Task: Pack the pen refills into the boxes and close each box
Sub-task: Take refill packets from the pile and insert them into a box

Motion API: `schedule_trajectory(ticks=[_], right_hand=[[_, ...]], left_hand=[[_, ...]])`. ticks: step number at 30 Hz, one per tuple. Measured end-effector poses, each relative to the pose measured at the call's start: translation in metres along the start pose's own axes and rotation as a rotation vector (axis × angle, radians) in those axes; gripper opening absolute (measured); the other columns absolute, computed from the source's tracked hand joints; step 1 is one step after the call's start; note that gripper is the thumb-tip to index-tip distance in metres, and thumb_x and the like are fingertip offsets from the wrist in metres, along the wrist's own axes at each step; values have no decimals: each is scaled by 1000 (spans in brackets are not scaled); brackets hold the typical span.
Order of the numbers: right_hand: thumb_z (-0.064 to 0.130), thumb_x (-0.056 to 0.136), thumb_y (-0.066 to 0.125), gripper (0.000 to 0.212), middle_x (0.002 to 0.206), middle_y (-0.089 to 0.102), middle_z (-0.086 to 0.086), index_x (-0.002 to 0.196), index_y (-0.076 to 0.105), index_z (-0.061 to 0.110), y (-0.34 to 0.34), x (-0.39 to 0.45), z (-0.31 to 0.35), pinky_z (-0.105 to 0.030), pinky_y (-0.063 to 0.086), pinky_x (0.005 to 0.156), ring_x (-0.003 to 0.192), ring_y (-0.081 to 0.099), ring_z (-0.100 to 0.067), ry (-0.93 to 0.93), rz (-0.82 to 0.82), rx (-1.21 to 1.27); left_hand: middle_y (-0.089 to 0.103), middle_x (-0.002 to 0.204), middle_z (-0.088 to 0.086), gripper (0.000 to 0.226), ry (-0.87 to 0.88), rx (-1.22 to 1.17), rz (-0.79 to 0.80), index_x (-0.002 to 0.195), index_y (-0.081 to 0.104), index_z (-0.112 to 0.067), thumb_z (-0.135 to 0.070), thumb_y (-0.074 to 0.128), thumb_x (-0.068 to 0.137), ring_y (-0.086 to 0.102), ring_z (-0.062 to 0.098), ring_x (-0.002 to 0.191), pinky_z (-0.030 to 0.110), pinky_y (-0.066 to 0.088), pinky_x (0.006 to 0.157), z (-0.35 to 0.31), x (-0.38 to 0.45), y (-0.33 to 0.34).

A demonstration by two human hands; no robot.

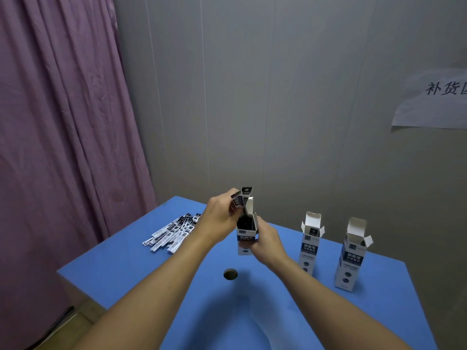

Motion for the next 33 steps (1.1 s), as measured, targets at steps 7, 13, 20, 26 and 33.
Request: schedule_trajectory(ticks=[7,13,20,26,33], right_hand=[[16,75,79,44,102,64,7,111,56,27,3,6,4,-38,57,71,91,62,-13,-14,0,-28],[16,76,79,51,105,64,9,120,55,28,2,7,4,-33,58,72,93,62,-8,-18,-12,-7],[14,76,79,48,104,63,10,116,56,30,6,8,0,-27,55,69,92,62,-7,-21,20,-13],[16,76,79,49,104,63,11,117,55,32,9,7,-8,-27,55,70,92,62,-8,-7,28,-41],[17,77,79,51,104,63,11,118,55,33,7,10,-19,-34,58,75,94,63,-10,12,22,-87]], left_hand=[[62,105,-13,39,-211,-109,23,114,61,-28,-9,71,82,50,9,101,23,43,82,5,-5,-1],[66,92,-17,15,-256,-257,-44,88,72,-34,-20,74,84,54,2,87,12,37,70,7,-2,-8],[63,88,-15,8,-232,-90,-52,86,71,-30,-27,77,81,49,-1,85,8,34,68,15,-8,1],[60,93,-13,2,-226,-50,-62,88,72,-24,-25,74,87,42,4,95,16,37,79,19,-2,8],[52,103,-14,15,-203,63,59,96,69,-31,-34,71,81,37,12,108,29,38,97,21,-1,15]])
Point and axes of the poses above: each hand's wrist, its own x-axis towards the middle knuckle, its own y-axis out of the palm, z = x × y, the point moved 1 cm from there along x, towards the middle knuckle
